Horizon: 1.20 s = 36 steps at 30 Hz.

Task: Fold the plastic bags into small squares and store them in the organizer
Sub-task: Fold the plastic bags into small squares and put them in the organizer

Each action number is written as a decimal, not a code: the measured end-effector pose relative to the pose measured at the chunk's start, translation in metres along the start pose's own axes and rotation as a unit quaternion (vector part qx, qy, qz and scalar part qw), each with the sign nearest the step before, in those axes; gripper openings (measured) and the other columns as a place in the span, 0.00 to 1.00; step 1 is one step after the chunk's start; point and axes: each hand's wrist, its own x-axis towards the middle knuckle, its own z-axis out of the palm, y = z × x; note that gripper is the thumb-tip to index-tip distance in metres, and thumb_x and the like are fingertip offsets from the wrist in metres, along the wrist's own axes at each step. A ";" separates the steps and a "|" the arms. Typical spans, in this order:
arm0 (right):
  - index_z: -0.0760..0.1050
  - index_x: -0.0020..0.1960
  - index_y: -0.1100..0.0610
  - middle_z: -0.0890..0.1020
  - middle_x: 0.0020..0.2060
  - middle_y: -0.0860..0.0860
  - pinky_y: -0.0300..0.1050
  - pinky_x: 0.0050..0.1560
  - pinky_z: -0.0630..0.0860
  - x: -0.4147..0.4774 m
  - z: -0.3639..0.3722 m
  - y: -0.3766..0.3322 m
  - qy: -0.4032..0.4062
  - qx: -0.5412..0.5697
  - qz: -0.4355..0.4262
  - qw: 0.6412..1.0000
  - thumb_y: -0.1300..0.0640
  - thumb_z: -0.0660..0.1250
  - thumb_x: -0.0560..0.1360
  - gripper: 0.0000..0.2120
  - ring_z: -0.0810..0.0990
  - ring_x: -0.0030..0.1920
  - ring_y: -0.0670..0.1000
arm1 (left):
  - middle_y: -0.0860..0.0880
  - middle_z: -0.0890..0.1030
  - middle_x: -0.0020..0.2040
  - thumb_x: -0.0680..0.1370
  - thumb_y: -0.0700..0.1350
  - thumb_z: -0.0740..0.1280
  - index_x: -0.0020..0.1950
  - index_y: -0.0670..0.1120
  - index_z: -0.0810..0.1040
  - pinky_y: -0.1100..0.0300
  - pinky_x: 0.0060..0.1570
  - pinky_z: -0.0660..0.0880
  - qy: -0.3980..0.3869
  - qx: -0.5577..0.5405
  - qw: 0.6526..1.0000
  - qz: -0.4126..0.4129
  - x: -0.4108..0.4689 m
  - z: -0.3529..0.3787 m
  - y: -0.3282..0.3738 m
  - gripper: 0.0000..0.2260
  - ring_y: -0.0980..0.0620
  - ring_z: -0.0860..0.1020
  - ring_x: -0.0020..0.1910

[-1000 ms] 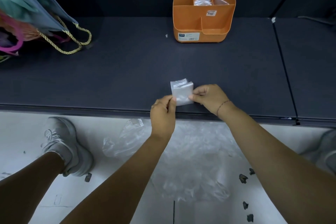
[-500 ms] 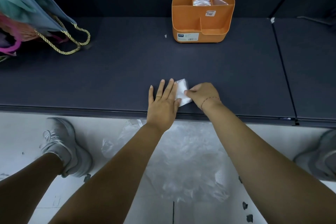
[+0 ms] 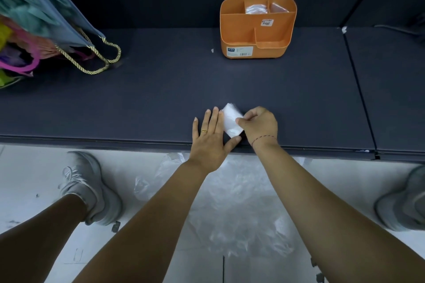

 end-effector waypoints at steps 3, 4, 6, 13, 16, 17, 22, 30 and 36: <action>0.73 0.47 0.55 0.78 0.35 0.49 0.34 0.42 0.74 -0.001 -0.017 0.002 -0.060 0.052 -0.045 0.996 0.62 0.74 0.71 0.11 0.78 0.38 0.46 | 0.49 0.54 0.80 0.78 0.65 0.57 0.81 0.46 0.51 0.51 0.77 0.39 0.041 -0.225 0.973 -0.031 -0.003 -0.011 -0.001 0.38 0.52 0.47 0.79; 0.72 0.48 0.55 0.78 0.34 0.49 0.32 0.41 0.73 -0.004 -0.025 0.000 -0.093 0.060 -0.069 0.991 0.63 0.74 0.71 0.12 0.77 0.37 0.45 | 0.49 0.59 0.79 0.76 0.68 0.61 0.81 0.46 0.53 0.50 0.77 0.47 0.041 -0.311 0.948 -0.052 -0.004 -0.019 0.001 0.42 0.51 0.53 0.79; 0.73 0.50 0.55 0.78 0.32 0.49 0.30 0.40 0.72 -0.011 -0.043 -0.006 -0.170 0.065 -0.119 0.976 0.64 0.74 0.71 0.13 0.76 0.33 0.42 | 0.53 0.62 0.77 0.71 0.69 0.68 0.81 0.49 0.50 0.52 0.74 0.59 -0.001 -0.447 0.890 -0.088 -0.006 -0.037 0.006 0.47 0.53 0.62 0.75; 0.74 0.53 0.56 0.79 0.32 0.47 0.37 0.46 0.74 -0.028 -0.099 -0.026 -0.336 0.058 -0.166 0.925 0.65 0.72 0.72 0.13 0.75 0.38 0.47 | 0.47 0.81 0.58 0.76 0.53 0.70 0.68 0.43 0.73 0.53 0.57 0.79 -0.226 -0.649 0.725 -0.047 -0.018 -0.068 0.031 0.24 0.49 0.80 0.58; 0.75 0.53 0.56 0.79 0.32 0.47 0.38 0.47 0.74 -0.026 -0.110 -0.022 -0.308 0.052 -0.150 0.938 0.65 0.71 0.73 0.11 0.77 0.37 0.45 | 0.45 0.83 0.56 0.74 0.45 0.71 0.63 0.43 0.78 0.56 0.53 0.80 -0.160 -0.693 0.699 -0.071 -0.019 -0.069 0.039 0.18 0.49 0.82 0.55; 0.75 0.53 0.55 0.79 0.32 0.47 0.38 0.47 0.74 -0.025 -0.112 -0.020 -0.284 0.052 -0.143 0.947 0.65 0.71 0.74 0.11 0.77 0.37 0.45 | 0.45 0.83 0.55 0.74 0.43 0.71 0.61 0.42 0.80 0.56 0.53 0.80 -0.135 -0.687 0.709 -0.078 -0.018 -0.069 0.042 0.16 0.49 0.82 0.55; 0.78 0.56 0.54 0.82 0.46 0.53 0.40 0.50 0.78 -0.030 -0.106 -0.007 -0.184 0.175 -0.032 0.967 0.56 0.70 0.75 0.10 0.82 0.47 0.48 | 0.44 0.85 0.52 0.76 0.41 0.72 0.56 0.41 0.83 0.56 0.57 0.79 -0.061 -0.643 0.753 -0.130 -0.012 -0.069 0.058 0.09 0.47 0.83 0.54; 0.80 0.50 0.61 0.85 0.43 0.55 0.41 0.38 0.81 -0.025 -0.103 -0.003 -0.139 0.305 0.041 0.941 0.61 0.67 0.77 0.05 0.85 0.41 0.52 | 0.45 0.86 0.47 0.77 0.43 0.72 0.50 0.41 0.84 0.61 0.51 0.80 -0.015 -0.636 0.761 -0.124 0.007 -0.075 0.073 0.06 0.52 0.83 0.46; 0.81 0.47 0.61 0.85 0.42 0.55 0.39 0.36 0.81 0.000 -0.110 0.010 -0.045 0.307 0.025 0.950 0.63 0.67 0.77 0.04 0.85 0.38 0.51 | 0.51 0.82 0.56 0.82 0.46 0.64 0.59 0.44 0.82 0.63 0.60 0.71 0.199 -0.370 0.907 -0.007 0.080 -0.083 0.068 0.10 0.56 0.78 0.56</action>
